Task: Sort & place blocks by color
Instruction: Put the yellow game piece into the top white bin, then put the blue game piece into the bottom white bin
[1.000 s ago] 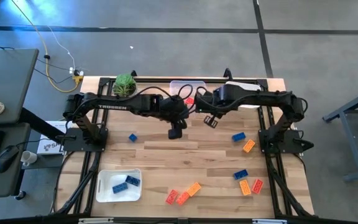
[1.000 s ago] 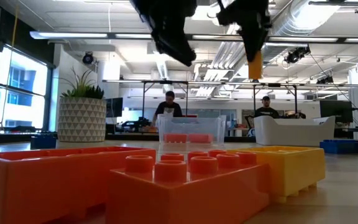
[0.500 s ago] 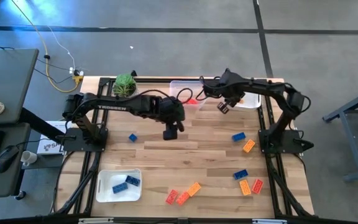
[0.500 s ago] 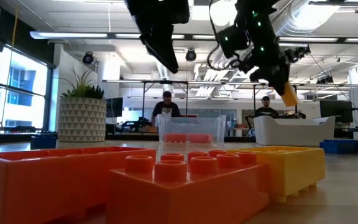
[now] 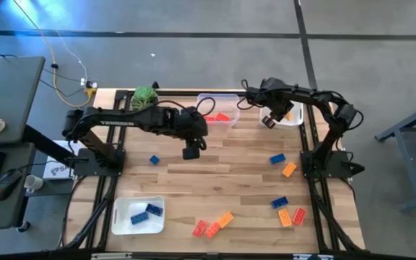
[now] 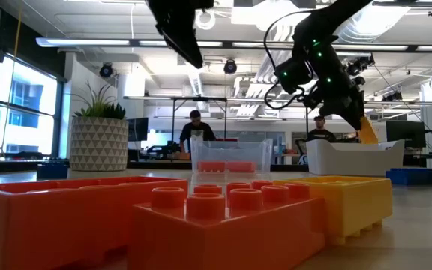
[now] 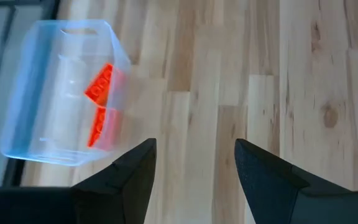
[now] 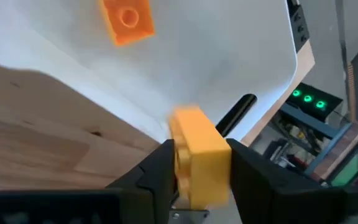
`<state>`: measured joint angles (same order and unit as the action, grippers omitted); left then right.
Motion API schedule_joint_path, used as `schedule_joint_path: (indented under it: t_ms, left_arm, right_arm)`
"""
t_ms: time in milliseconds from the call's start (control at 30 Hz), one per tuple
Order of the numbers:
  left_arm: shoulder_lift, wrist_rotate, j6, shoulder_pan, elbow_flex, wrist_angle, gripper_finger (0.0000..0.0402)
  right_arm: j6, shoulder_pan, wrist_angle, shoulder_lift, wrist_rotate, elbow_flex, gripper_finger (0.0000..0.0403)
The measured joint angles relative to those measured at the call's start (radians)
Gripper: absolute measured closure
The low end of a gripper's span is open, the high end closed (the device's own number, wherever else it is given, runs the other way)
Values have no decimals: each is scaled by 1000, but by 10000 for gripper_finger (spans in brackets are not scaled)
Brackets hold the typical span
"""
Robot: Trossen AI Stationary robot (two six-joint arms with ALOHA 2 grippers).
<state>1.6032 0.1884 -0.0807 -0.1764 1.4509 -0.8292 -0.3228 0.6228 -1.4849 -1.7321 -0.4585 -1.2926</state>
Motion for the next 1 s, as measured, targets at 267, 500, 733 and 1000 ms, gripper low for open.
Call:
schedule_joint_path:
  t_ms: [267,500,733,1000]
  left_arm:
    - [-73,47,44,0,0,-49,200]
    - [-108,95,68,3,0,-87,200]
    - [-111,108,89,7,0,-97,200]
    - [-111,114,89,7,0,-95,200]
  right_arm:
    - [32,19,-43,0,10,0,230]
    - [-9,-21,-85,10,134,-1,231]
    - [-17,-123,-85,100,166,-1,231]
    - [-33,-254,-12,245,242,-1,231]
